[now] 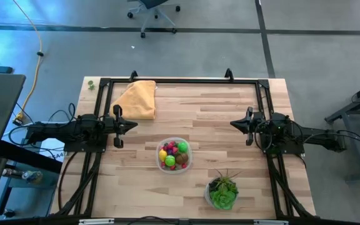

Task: Pick and placing Produce into tupperware
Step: Return to Home Position

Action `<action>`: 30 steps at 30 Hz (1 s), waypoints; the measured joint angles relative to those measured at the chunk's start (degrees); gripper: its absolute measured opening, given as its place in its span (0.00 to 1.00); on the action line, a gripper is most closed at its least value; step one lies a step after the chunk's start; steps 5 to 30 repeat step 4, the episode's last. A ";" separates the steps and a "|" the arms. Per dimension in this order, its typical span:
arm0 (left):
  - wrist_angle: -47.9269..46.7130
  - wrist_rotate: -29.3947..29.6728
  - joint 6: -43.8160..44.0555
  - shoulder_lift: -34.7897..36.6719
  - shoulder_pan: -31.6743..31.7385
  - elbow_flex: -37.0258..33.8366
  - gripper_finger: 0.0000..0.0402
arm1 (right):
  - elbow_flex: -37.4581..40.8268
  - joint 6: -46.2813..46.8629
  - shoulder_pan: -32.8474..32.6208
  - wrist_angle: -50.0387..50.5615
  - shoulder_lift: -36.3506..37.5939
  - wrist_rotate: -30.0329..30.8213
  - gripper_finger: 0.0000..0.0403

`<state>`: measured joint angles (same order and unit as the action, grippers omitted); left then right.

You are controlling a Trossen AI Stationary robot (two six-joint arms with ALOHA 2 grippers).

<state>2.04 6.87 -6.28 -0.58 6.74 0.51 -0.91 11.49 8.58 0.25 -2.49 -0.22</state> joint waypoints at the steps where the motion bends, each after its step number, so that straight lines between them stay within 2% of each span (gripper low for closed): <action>1: 0.00 -0.01 -0.02 0.00 0.00 0.00 0.01 | 0.00 0.00 0.02 0.00 -0.02 0.02 0.00; 30: 0.00 -0.02 -0.01 0.00 0.00 0.00 0.01 | 0.00 0.00 0.00 0.00 -0.02 0.00 0.00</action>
